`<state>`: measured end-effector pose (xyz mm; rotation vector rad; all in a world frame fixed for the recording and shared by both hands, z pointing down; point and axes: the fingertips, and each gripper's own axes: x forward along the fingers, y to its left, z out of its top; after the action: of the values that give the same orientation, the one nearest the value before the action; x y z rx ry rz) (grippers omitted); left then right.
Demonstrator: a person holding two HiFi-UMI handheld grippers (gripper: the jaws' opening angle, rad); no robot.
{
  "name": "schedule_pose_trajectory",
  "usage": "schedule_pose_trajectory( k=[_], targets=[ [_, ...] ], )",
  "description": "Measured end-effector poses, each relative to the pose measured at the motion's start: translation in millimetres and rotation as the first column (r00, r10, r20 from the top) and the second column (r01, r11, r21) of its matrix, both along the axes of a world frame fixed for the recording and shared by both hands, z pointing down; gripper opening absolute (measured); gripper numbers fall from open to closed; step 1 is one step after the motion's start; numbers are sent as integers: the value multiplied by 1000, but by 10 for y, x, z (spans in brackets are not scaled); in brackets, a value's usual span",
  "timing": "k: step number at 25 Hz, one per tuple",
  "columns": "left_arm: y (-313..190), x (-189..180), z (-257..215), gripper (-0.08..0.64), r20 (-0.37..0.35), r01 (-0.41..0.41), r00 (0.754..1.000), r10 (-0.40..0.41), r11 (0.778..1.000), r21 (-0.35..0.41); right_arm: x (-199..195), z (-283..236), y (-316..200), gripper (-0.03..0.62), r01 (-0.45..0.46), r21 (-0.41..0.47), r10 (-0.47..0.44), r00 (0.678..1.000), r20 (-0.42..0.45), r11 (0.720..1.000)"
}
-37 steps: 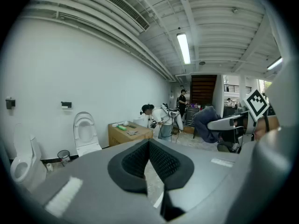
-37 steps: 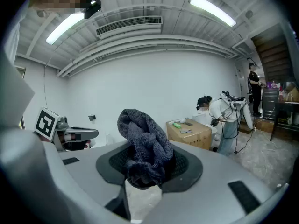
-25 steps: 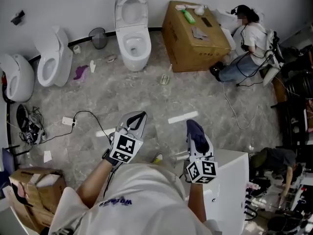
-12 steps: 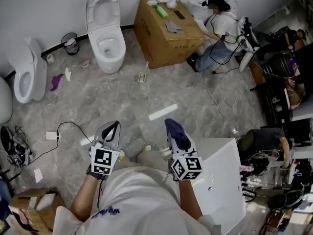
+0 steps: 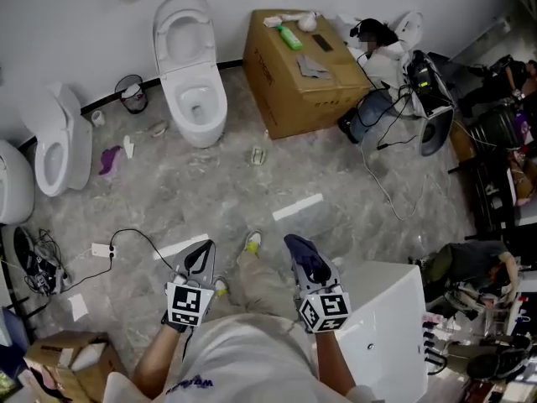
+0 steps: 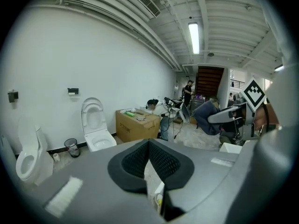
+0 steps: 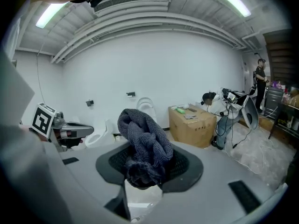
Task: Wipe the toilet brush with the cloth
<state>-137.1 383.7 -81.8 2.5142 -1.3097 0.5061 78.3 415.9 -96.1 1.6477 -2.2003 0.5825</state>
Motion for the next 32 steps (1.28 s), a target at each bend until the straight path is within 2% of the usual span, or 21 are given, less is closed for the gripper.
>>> schedule_pose_trajectory(
  k=[3, 6, 9, 13, 17, 22, 29, 32],
  targets=[
    [-287, 124, 114, 0, 26, -7, 1000, 8, 1000, -5, 42, 264, -373, 164, 71, -30, -71, 997, 17, 997],
    [-685, 208, 313, 0, 52, 11, 999, -8, 998, -56, 48, 447, -882, 164, 154, -47, -154, 988, 10, 987],
    [-1147, 402, 379, 0, 82, 34, 996, -26, 995, -95, 238, 501, -1456, 164, 172, -50, -172, 985, 3, 984],
    [-1494, 690, 326, 0, 106, 38, 994, -27, 994, -100, 471, 601, -1877, 164, 228, -57, -228, 974, 8, 972],
    [-1705, 871, 434, 0, 119, 61, 992, -44, 988, -145, 671, 837, -2147, 164, 200, -108, -197, 980, 31, 974],
    [-1908, 965, 651, 0, 120, 49, 992, -28, 983, -177, 833, 1078, -2477, 166, 179, -107, -189, 978, -86, 978],
    [-2298, 886, 1308, 0, 76, 51, 996, -37, 979, -199, 787, 1683, -2660, 166, 158, -163, -175, 981, -89, 974],
    [-2504, 885, 1784, 0, 120, 51, 993, -25, 974, -222, 904, 2016, -2702, 166, 102, -196, -132, 981, -145, 975]
  ],
)
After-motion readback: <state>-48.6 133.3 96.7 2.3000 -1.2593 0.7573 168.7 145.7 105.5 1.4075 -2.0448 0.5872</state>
